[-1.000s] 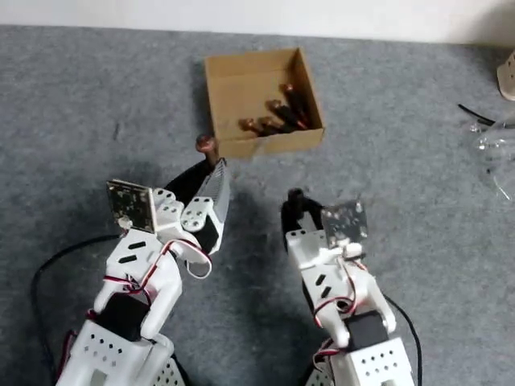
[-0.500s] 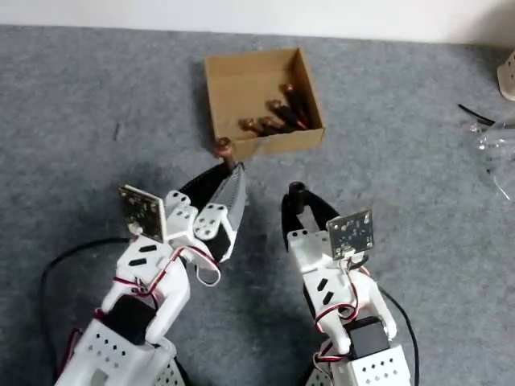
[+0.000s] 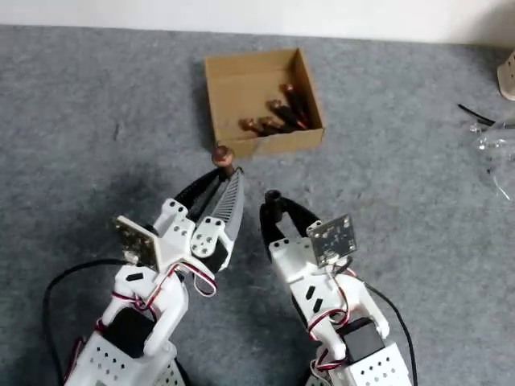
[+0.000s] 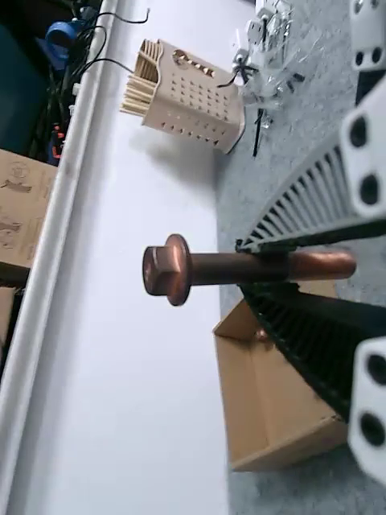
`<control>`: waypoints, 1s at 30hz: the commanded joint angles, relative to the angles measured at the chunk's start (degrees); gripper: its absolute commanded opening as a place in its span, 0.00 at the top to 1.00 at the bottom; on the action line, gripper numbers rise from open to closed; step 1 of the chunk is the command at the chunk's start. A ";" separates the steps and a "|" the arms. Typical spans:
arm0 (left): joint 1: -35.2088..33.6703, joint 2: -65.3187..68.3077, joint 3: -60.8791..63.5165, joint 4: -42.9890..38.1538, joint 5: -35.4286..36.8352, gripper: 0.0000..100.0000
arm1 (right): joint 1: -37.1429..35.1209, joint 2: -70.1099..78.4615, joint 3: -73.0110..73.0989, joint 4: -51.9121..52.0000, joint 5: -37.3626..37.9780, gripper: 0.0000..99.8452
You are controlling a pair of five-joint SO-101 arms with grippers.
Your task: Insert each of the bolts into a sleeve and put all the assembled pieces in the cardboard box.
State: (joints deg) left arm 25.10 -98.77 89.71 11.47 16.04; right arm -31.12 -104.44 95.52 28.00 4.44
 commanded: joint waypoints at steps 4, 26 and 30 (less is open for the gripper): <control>5.67 -1.01 1.19 -1.32 -1.32 0.99 | -2.77 -0.92 1.45 -1.19 7.65 1.00; 5.85 -0.57 7.78 -14.07 -1.41 0.99 | -4.62 -0.92 1.45 -1.19 8.09 1.00; 6.20 -0.75 7.78 -11.87 -1.14 0.99 | -4.53 -0.92 1.45 -1.19 8.09 1.00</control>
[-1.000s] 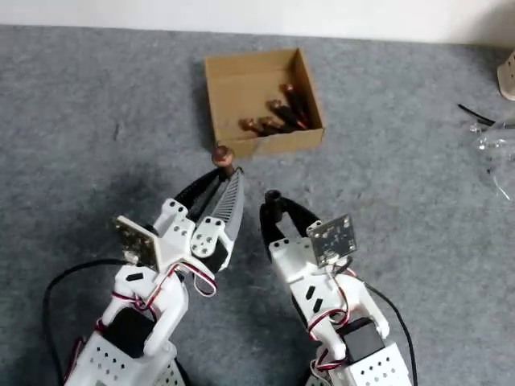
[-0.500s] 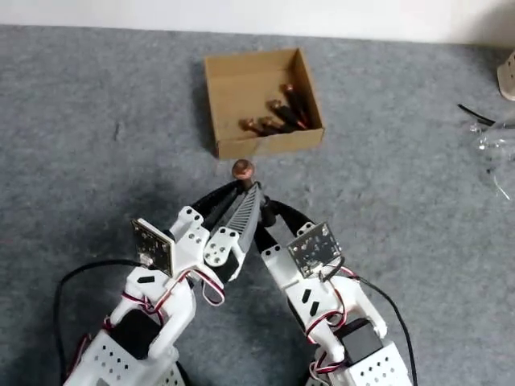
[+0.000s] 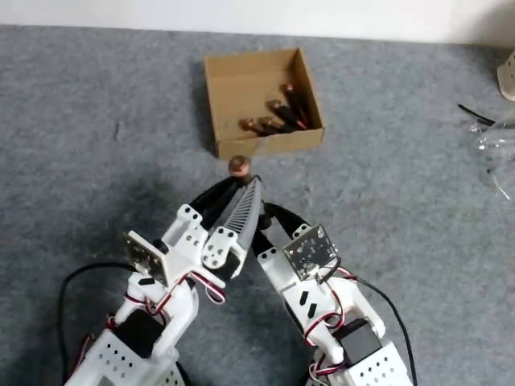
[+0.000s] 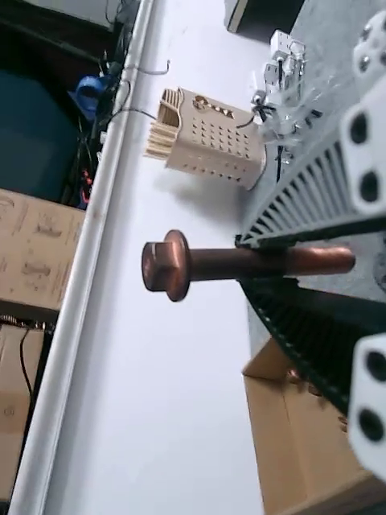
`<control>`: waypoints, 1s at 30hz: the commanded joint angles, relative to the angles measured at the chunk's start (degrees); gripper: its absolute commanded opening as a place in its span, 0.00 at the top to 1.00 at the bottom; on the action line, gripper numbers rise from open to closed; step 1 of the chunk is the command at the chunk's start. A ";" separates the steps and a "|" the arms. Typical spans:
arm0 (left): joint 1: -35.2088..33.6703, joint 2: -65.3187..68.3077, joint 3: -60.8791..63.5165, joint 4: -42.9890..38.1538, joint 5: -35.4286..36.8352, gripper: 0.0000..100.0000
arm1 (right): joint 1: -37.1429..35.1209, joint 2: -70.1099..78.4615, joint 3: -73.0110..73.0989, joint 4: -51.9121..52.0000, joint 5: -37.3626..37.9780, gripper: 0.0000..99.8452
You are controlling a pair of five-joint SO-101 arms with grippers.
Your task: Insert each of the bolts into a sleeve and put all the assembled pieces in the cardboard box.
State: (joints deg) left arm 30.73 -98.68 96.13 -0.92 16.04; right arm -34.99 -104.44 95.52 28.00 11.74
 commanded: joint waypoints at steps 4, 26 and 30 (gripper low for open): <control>0.66 -1.10 1.27 3.69 -1.05 0.99 | 1.19 -0.92 1.36 -1.19 0.79 1.00; 2.33 -0.75 1.27 7.47 -0.70 0.99 | 1.27 -0.92 1.36 -1.19 0.79 1.00; 1.19 -0.66 1.27 7.47 2.46 0.99 | -1.10 -0.92 1.45 -1.19 0.79 1.00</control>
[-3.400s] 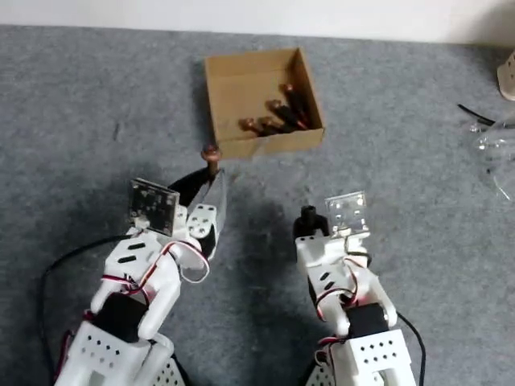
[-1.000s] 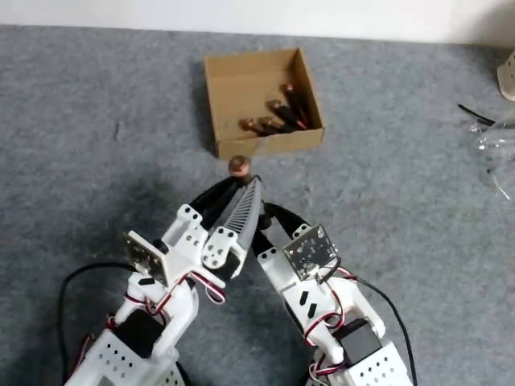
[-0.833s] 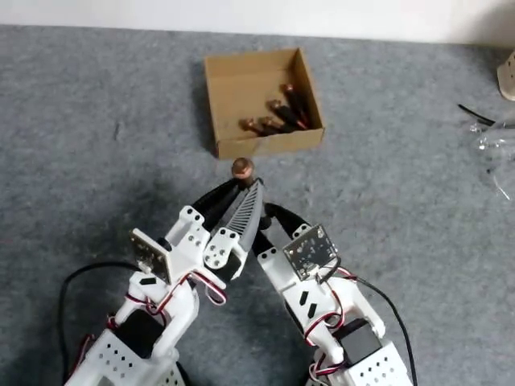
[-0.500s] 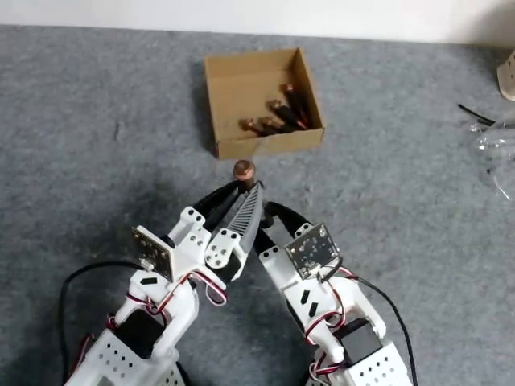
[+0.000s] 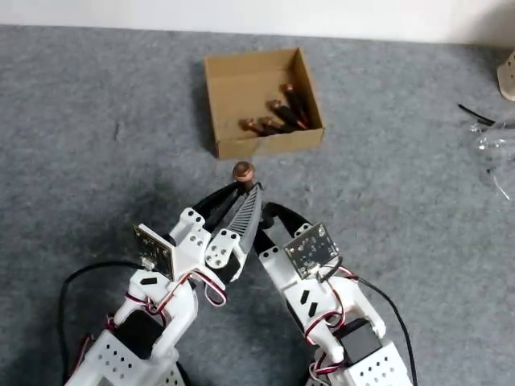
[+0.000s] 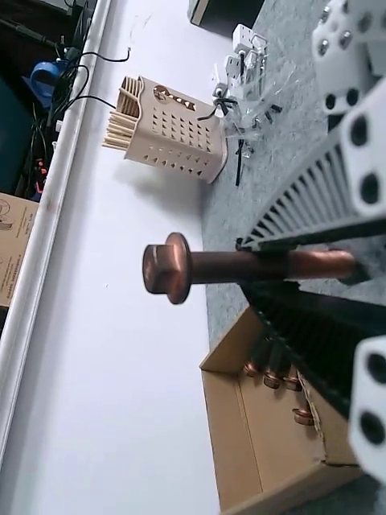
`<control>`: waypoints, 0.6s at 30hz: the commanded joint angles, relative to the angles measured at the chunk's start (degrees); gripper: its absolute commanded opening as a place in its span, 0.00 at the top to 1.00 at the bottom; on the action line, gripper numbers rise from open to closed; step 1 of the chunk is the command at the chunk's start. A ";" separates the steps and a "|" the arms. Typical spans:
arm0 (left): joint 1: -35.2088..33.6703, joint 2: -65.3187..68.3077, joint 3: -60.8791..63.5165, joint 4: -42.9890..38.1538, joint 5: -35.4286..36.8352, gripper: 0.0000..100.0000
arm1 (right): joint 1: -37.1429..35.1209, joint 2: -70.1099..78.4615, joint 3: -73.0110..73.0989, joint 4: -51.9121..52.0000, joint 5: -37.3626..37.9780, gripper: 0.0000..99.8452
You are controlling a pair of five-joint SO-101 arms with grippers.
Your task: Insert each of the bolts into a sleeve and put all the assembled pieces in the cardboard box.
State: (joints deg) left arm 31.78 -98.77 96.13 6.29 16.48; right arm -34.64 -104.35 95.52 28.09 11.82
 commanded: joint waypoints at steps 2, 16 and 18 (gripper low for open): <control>-0.31 -0.57 1.27 0.26 4.13 0.99 | -1.45 -1.01 1.45 -1.27 0.70 1.00; 0.66 -0.57 1.27 3.34 5.36 0.99 | 0.04 -1.01 0.75 -1.63 0.35 1.00; 0.66 -0.57 1.27 3.34 5.36 0.99 | 0.04 -1.01 0.04 -1.63 0.35 1.00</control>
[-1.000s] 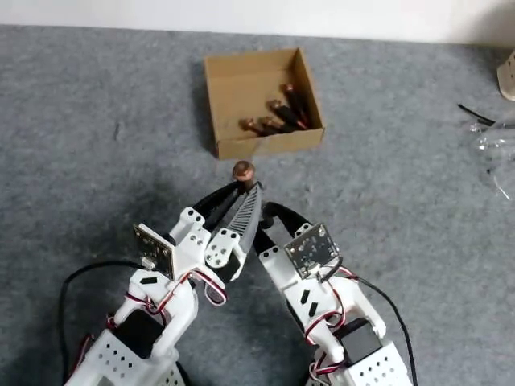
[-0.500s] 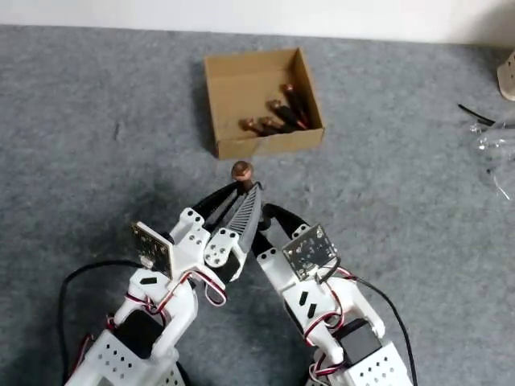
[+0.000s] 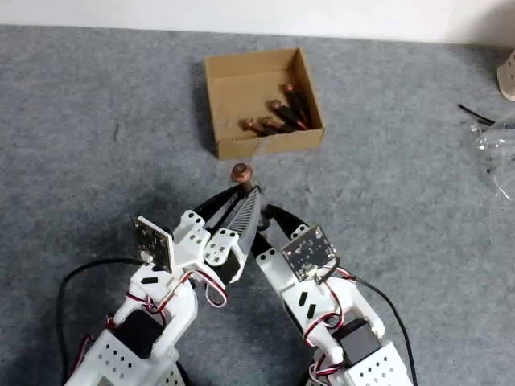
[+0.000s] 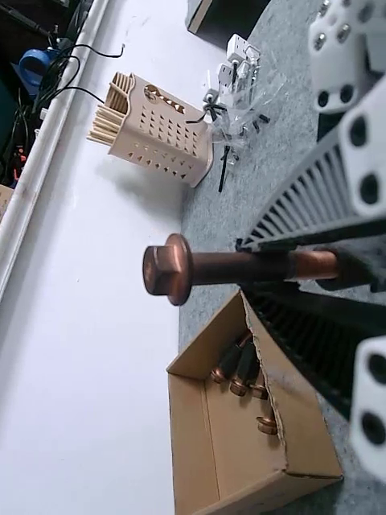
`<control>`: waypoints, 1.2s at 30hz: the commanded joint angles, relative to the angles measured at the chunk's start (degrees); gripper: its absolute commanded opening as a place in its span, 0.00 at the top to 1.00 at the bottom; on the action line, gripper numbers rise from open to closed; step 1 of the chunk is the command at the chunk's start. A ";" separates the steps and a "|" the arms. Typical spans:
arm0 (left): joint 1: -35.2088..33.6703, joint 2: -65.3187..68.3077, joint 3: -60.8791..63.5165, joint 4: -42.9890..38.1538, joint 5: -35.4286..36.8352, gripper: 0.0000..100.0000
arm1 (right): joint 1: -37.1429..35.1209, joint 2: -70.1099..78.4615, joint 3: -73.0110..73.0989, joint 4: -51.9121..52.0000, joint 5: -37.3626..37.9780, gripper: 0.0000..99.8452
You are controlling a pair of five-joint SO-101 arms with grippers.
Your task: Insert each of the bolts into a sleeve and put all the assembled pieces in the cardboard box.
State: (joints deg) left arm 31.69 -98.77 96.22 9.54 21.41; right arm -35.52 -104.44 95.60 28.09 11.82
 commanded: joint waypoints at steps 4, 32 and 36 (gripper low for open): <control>2.07 -0.57 1.19 1.76 0.62 0.99 | 1.01 -0.92 -0.48 -1.63 0.35 1.00; 5.58 -0.92 1.19 5.01 0.35 0.71 | 1.36 -0.92 -0.04 -1.45 0.44 1.00; 5.49 -1.10 1.10 5.01 0.18 0.76 | 1.80 -0.92 -0.04 -1.36 0.53 1.00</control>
State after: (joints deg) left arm 35.82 -98.77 96.22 14.55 21.58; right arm -34.73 -104.44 95.60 28.09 11.82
